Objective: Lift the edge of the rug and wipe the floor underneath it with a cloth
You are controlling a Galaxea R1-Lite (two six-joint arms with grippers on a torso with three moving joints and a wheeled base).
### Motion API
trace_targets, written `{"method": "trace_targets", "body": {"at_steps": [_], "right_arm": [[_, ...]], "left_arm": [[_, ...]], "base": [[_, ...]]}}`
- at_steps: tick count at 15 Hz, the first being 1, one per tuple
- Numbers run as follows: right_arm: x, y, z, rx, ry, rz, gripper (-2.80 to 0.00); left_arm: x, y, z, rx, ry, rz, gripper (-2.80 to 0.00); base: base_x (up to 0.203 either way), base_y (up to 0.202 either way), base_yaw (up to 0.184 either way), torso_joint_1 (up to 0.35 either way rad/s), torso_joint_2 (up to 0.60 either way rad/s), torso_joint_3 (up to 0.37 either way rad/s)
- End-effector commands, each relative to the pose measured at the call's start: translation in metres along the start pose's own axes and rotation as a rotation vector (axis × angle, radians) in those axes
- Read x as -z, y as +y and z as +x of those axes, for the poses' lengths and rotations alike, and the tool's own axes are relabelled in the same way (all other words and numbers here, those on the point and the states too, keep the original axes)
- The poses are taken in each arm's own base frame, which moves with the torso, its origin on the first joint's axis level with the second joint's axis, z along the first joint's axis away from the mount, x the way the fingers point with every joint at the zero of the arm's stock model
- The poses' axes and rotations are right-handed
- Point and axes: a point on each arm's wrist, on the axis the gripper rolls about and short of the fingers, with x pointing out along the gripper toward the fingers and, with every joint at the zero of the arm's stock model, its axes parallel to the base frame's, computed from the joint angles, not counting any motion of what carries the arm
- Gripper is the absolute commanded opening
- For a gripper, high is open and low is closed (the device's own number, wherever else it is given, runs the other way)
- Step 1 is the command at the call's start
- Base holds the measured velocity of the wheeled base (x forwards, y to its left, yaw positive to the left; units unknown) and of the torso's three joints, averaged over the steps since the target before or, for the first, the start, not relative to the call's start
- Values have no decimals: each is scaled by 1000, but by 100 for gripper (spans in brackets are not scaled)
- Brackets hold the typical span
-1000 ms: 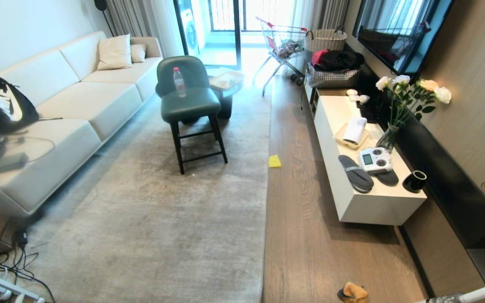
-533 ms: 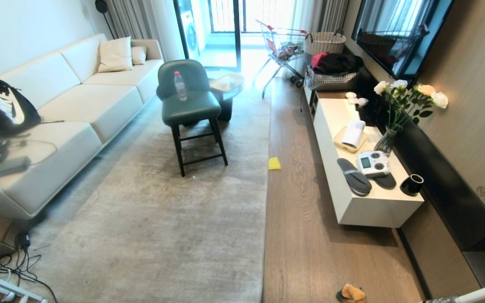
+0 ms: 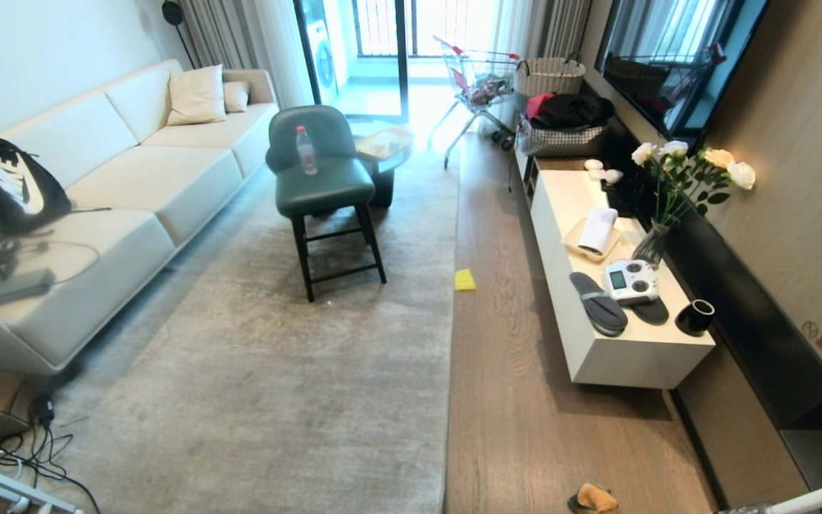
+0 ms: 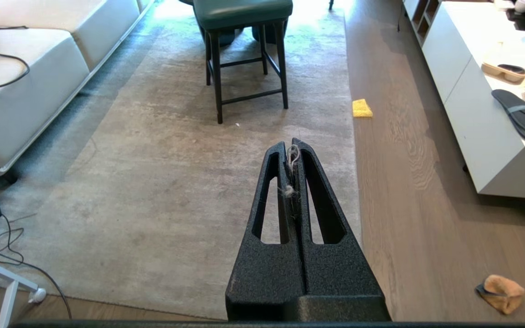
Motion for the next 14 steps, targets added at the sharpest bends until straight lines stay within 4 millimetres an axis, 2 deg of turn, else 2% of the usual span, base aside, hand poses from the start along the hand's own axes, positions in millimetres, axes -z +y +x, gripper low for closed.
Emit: {"method": "trace_targets", "body": {"at_steps": [1, 4, 14], "right_arm": [[0, 0, 0, 1, -1, 0, -280], [0, 0, 0, 0, 0, 1, -280], [0, 0, 0, 1, 0, 0, -280]], "left_arm": [[0, 0, 0, 0, -1, -2, -280], [0, 0, 0, -2, -1, -2, -280], [0, 0, 0, -2, -1, -2, -280]], "base": [[0, 0, 0, 69, -146, -81], [0, 0, 0, 70, -158, -78], [0, 0, 0, 0, 0, 0]]}}
